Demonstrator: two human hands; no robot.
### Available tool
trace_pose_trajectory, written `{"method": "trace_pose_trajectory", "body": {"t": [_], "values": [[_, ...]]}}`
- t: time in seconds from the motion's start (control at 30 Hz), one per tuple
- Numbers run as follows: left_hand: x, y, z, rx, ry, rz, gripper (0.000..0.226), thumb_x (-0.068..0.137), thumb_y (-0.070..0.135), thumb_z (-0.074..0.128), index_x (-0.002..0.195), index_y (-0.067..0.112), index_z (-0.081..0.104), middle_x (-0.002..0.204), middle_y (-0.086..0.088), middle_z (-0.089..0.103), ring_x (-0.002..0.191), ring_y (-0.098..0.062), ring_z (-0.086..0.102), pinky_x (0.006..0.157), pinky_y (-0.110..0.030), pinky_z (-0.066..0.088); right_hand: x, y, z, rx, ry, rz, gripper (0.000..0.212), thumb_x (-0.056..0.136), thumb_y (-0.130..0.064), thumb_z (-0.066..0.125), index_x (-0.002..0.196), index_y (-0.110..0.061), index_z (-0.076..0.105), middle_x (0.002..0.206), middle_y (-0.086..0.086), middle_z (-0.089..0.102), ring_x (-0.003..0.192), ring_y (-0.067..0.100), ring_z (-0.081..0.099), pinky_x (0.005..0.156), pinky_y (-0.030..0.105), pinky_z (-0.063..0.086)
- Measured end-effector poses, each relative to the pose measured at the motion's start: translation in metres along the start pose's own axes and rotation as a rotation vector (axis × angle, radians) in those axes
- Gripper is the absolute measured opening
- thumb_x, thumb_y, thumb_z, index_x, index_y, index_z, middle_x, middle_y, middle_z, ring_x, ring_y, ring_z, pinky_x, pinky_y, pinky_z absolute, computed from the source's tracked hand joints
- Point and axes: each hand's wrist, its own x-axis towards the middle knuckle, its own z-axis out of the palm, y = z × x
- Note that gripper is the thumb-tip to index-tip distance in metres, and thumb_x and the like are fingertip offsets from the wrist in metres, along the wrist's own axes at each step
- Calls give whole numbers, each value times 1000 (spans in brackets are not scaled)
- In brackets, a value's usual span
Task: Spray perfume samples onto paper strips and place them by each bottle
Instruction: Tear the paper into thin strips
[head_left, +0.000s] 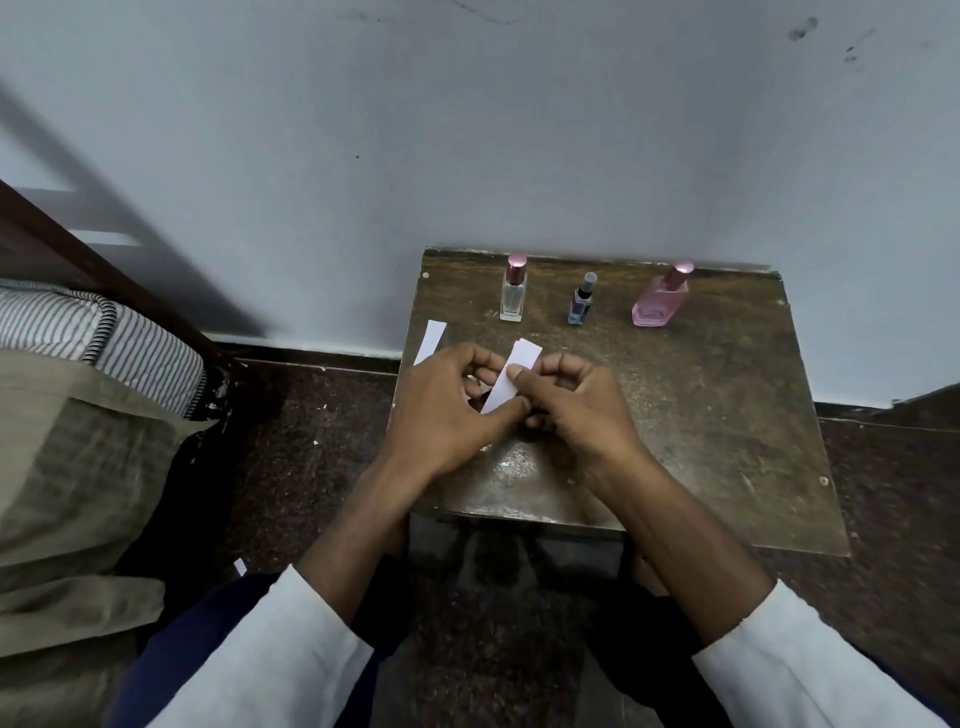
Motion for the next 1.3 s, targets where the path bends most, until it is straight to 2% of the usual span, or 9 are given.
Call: {"method": "trace_pose_trajectory", "body": {"t": [0.1,0.23,0.37,0.57,0.7,0.83,0.93,1.1,1.3], "values": [[1,-1,-4,-45,-34,15,39,84,48,87,118,35,74,108,22,73,96,4,66,81,-7,51,0,-3,-5,76,-40,10,9,90,-13,82,86,-10,75,78,13,75,63,16,64,58,23,53],[1,-1,-6,-245,-160,-34,27,100,41,72,125,31,77,111,18,79,106,4,72,100,-28,59,-1,-6,-8,102,-66,15,12,87,-10,84,95,-5,78,82,13,79,69,17,69,64,21,58],[3,-3,-1,-422,-262,-133,21,107,29,64,117,19,79,100,-3,84,95,-22,81,91,-45,64,0,-8,-11,113,-27,6,30,86,-4,84,110,6,71,77,13,77,58,13,68,53,20,56],[3,-1,0,-731,-230,-283,18,98,4,73,115,-4,75,99,-16,83,85,-15,81,70,-27,65,-3,-10,-18,-160,48,-201,25,97,-28,77,115,-12,70,87,8,81,77,17,78,71,30,61],[4,5,3,-885,-157,-358,21,98,4,71,117,-5,73,99,-15,82,79,-12,79,73,-27,67,-10,-12,-18,-236,21,-279,24,96,-34,77,112,-16,71,92,3,81,84,15,77,74,32,62],[5,7,3,-936,-69,-364,22,90,0,80,111,-3,76,93,-13,83,77,-15,80,67,-26,65,-17,-16,-19,-661,18,-760,36,86,-38,88,109,-16,73,102,-4,72,89,10,69,80,27,60],[5,7,0,-932,-27,-387,27,88,2,81,113,-7,75,92,-15,83,76,-18,80,66,-29,66,-17,-13,-25,-911,-137,-1062,40,82,-36,92,108,-10,76,111,4,67,103,18,65,89,30,55],[4,7,0,-899,-41,-427,21,88,4,83,106,-4,77,92,-17,82,73,-18,80,62,-26,64,-14,0,-25,-1046,-179,-1202,20,97,-22,79,107,-5,79,109,9,70,99,25,64,77,41,57],[4,7,1,-885,-65,-464,31,101,15,73,117,-12,73,91,-12,83,77,-12,80,64,-25,63,-12,2,-23,-1007,-131,-1190,12,99,-14,76,107,-7,80,101,5,74,88,23,67,75,35,56]]}}
